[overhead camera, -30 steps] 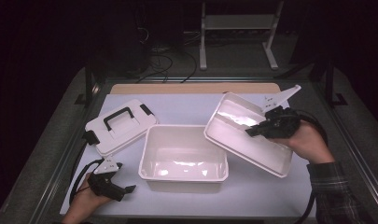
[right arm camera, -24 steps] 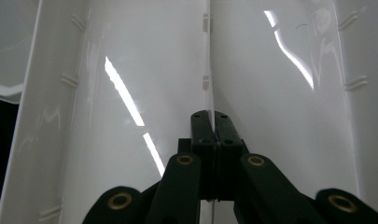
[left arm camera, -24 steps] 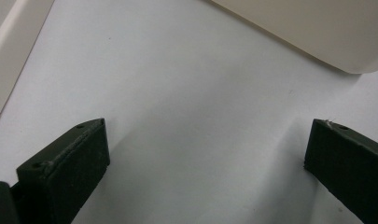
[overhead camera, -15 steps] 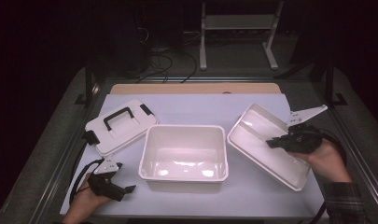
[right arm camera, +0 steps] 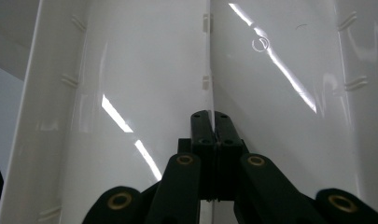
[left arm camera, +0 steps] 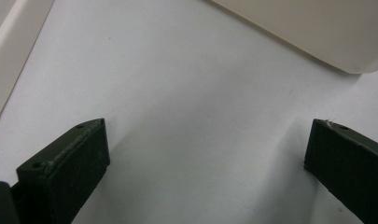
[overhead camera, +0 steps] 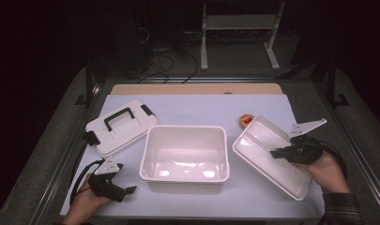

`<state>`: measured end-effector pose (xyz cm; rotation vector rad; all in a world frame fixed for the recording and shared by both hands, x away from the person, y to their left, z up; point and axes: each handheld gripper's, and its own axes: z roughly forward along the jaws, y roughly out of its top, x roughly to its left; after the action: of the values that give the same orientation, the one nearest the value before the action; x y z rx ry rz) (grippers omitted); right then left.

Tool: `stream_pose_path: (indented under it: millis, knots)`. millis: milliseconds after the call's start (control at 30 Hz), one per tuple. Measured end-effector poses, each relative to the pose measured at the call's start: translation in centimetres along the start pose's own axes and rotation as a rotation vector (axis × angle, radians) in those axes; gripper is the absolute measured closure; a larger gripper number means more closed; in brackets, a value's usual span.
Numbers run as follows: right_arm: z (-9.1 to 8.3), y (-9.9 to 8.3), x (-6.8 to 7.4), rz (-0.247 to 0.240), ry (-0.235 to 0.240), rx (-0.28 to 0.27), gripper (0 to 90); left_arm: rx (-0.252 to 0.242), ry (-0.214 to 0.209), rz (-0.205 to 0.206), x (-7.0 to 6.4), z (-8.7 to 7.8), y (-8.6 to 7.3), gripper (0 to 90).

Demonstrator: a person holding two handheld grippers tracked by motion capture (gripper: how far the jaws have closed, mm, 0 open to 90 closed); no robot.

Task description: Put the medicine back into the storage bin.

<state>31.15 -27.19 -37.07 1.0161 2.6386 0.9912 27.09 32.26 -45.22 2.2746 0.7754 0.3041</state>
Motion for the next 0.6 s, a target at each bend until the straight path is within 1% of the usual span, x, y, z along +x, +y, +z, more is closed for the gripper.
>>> stream_pose_path:
  millis: [33,67,167,233,300,467,533,600]
  knots:
    - [0.5,-0.4,-0.1,0.003,0.005,0.005,89.0,0.000,0.000,0.001,0.0,0.0,0.0,0.0]
    - [0.5,-0.4,-0.1,0.003,0.005,0.005,89.0,0.000,0.000,0.001,0.0,0.0,0.0,0.0]
    - [1.6,-1.0,0.0,0.012,0.007,0.023,89.0,0.000,0.000,0.001,0.0,0.0,0.0,0.0]
    - [1.8,-1.1,-0.1,0.014,0.009,0.024,89.0,0.000,0.000,0.001,0.0,0.0,0.0,0.0]
    - [2.1,-1.4,0.0,0.018,0.011,0.039,89.0,-0.001,0.001,0.001,0.0,0.0,0.0,0.0]
    - [2.8,-1.9,0.1,0.017,0.018,0.054,89.0,0.000,0.001,0.001,0.0,0.0,0.0,0.0]
    - [3.3,-2.4,0.2,0.027,0.019,0.077,89.0,0.000,0.001,0.001,0.0,0.0,0.0,0.0]
    - [3.5,-2.5,0.2,0.026,0.019,0.079,89.0,0.000,0.000,0.001,0.0,0.0,0.0,0.0]
